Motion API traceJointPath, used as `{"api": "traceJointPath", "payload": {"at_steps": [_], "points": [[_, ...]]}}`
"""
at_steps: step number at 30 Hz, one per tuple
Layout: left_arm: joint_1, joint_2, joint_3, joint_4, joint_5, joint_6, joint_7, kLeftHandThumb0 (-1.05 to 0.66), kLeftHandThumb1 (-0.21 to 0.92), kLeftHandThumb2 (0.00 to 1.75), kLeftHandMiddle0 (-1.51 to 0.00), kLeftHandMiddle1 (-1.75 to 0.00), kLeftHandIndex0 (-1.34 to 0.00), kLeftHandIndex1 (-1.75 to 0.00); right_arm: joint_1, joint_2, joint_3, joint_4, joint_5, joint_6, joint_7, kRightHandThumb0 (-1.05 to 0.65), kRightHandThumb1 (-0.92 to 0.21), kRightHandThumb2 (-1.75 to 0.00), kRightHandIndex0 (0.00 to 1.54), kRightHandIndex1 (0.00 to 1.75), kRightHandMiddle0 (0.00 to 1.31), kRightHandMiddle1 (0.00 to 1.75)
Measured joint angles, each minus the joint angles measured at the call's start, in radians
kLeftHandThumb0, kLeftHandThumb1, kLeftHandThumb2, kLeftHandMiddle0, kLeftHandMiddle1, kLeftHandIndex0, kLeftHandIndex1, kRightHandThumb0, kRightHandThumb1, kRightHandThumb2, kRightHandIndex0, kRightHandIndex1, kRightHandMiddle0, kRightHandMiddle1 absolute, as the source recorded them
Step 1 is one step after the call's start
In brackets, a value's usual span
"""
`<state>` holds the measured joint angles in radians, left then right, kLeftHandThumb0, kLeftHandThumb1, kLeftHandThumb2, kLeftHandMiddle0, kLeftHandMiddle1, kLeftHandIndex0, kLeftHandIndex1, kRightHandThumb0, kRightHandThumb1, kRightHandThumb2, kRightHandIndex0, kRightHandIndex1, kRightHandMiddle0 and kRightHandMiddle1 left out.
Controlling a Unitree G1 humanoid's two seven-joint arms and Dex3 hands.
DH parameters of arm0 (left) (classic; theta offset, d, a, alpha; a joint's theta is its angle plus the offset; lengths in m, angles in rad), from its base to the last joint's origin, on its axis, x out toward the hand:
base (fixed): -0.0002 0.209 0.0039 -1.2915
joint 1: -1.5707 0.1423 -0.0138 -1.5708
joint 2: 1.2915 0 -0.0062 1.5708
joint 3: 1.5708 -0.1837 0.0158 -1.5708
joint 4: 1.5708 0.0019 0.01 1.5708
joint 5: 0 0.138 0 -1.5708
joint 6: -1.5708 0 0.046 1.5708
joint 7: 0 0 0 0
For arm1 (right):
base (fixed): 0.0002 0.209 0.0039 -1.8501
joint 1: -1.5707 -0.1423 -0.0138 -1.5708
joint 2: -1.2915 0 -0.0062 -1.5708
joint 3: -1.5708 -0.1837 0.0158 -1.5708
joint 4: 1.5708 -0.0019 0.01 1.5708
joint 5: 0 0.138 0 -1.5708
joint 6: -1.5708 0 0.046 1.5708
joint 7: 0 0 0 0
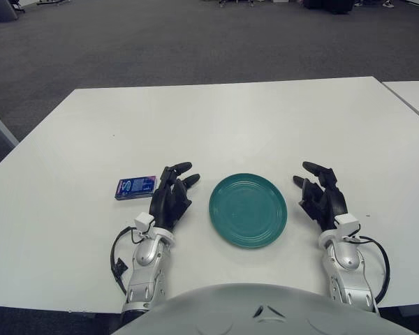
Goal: Put the gum into the plate.
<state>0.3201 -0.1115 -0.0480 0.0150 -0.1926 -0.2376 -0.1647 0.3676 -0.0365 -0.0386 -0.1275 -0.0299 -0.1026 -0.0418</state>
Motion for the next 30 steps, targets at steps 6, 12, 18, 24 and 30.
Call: {"api": "traceJointPath", "payload": {"at_steps": [6, 12, 18, 24, 30], "points": [[0.000, 0.000, -0.001, 0.000, 0.001, 0.000, 0.001, -0.88, 0.92, 0.85, -0.38, -0.93, -0.15, -1.22, 0.001, 0.000, 0.000, -0.001, 0.000, 0.000, 0.000, -0.67, -0.92, -0.81, 0.42, 0.55, 0.00, 1.02], [0.000, 0.000, -0.002, -0.001, 0.001, 0.002, 0.001, -0.88, 0.92, 0.85, -0.38, -0.94, -0.15, -1.22, 0.001, 0.000, 0.000, -0.001, 0.000, 0.000, 0.000, -0.67, -0.92, -0.81, 0.41, 0.55, 0.00, 1.02], [0.000, 0.000, -0.002, -0.002, 0.000, 0.002, 0.001, -0.88, 0.92, 0.84, -0.37, -0.93, -0.15, -1.22, 0.001, 0.000, 0.001, -0.002, 0.000, 0.002, 0.000, -0.67, -0.92, -0.81, 0.40, 0.55, 0.00, 1.02], [0.001, 0.000, -0.002, -0.002, 0.000, 0.002, 0.001, -0.88, 0.92, 0.84, -0.36, -0.93, -0.13, -1.21, 0.002, 0.001, 0.002, -0.004, 0.000, 0.003, 0.000, -0.66, -0.92, -0.82, 0.40, 0.54, 0.00, 1.02], [0.002, 0.000, -0.004, -0.008, 0.000, 0.008, 0.001, -0.88, 0.92, 0.84, -0.36, -0.93, -0.14, -1.21, 0.004, 0.001, 0.004, -0.009, 0.000, 0.009, 0.000, -0.67, -0.92, -0.81, 0.41, 0.55, 0.00, 1.03]]}}
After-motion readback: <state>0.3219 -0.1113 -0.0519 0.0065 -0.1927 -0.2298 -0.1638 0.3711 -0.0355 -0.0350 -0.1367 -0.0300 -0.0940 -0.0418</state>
